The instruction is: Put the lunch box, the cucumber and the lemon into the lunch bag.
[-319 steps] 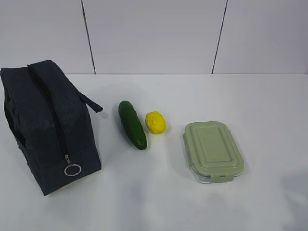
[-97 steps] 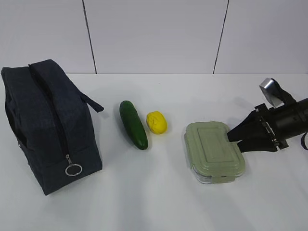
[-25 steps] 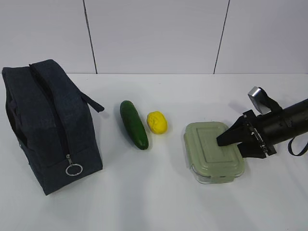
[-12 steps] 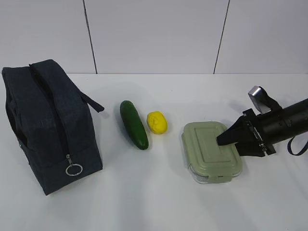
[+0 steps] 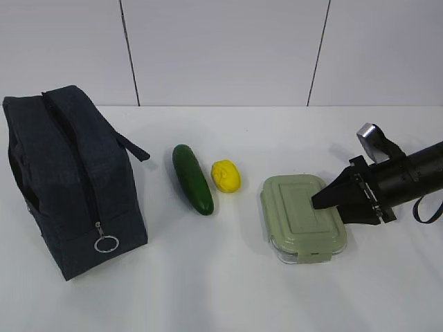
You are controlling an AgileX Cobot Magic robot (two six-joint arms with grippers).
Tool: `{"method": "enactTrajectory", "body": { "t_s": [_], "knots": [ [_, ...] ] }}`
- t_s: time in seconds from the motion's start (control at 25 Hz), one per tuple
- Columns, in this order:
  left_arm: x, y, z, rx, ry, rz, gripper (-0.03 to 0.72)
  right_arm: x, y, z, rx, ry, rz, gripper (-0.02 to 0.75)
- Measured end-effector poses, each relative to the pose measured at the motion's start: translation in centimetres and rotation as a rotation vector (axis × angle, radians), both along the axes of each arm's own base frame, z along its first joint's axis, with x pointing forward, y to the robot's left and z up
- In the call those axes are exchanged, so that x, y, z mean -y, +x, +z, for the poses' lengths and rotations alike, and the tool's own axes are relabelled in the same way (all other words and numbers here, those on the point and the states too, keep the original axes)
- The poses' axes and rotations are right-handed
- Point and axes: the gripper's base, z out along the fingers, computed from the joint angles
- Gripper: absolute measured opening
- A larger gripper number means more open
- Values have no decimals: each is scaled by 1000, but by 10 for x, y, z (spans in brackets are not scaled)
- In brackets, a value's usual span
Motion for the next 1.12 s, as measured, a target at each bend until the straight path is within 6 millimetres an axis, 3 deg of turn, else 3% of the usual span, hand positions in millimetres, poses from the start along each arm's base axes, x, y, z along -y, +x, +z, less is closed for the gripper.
{"method": "enactTrajectory", "body": {
  "t_s": [1.12],
  "knots": [
    [0, 0, 0, 0, 0, 0, 243, 0, 1, 1, 2, 8, -13, 391]
  ]
}}
